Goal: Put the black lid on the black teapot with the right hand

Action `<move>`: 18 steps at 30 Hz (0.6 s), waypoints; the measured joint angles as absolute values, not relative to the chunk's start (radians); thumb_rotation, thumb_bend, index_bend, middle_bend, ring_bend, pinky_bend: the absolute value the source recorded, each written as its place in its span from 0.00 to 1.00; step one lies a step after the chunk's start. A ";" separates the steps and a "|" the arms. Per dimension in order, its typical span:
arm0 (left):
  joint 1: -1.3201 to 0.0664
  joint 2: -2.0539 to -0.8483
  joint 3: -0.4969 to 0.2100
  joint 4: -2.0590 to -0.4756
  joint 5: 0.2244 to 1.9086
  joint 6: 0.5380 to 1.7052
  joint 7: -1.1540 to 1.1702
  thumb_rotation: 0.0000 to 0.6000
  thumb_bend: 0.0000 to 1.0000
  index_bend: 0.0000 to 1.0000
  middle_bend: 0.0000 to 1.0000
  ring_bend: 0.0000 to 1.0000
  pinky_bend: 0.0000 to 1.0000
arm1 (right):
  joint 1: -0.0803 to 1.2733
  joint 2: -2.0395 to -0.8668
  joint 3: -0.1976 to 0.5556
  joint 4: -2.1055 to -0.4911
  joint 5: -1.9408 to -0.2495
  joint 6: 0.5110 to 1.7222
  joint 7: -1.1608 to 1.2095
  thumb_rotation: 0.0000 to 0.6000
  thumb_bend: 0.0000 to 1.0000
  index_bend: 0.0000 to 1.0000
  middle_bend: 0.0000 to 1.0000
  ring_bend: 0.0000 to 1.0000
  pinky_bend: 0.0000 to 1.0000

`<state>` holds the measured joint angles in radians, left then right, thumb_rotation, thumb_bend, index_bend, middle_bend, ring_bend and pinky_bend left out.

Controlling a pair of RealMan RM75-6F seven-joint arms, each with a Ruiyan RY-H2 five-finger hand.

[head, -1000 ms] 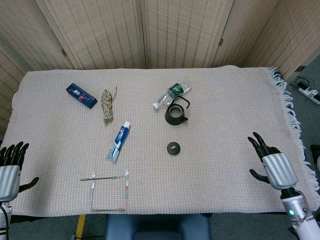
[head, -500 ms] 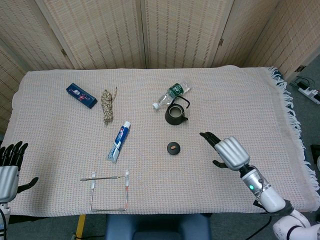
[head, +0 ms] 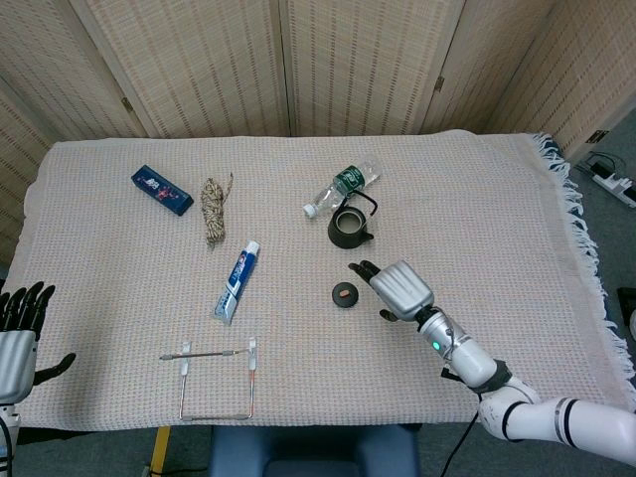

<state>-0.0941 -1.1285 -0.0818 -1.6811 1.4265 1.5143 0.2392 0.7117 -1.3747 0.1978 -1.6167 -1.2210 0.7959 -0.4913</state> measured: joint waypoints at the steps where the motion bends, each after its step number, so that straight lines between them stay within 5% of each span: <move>1: -0.094 -1.128 -0.081 -1.682 1.425 1.512 0.240 1.00 0.12 0.03 0.00 0.00 0.00 | 0.723 -1.389 0.196 -1.604 -1.203 0.791 -0.509 1.00 0.22 0.11 0.22 0.84 0.93; 18: -0.094 -1.119 -0.083 -1.689 1.418 1.506 0.221 1.00 0.12 0.03 0.00 0.00 0.00 | 0.865 -1.553 0.155 -1.436 -1.050 0.741 -0.631 1.00 0.22 0.19 0.22 0.84 0.93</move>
<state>-0.0945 -1.1195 -0.0830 -1.6894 1.4178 1.5063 0.2212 0.8652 -1.5535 0.1550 -1.4362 -1.0497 0.7406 -0.6315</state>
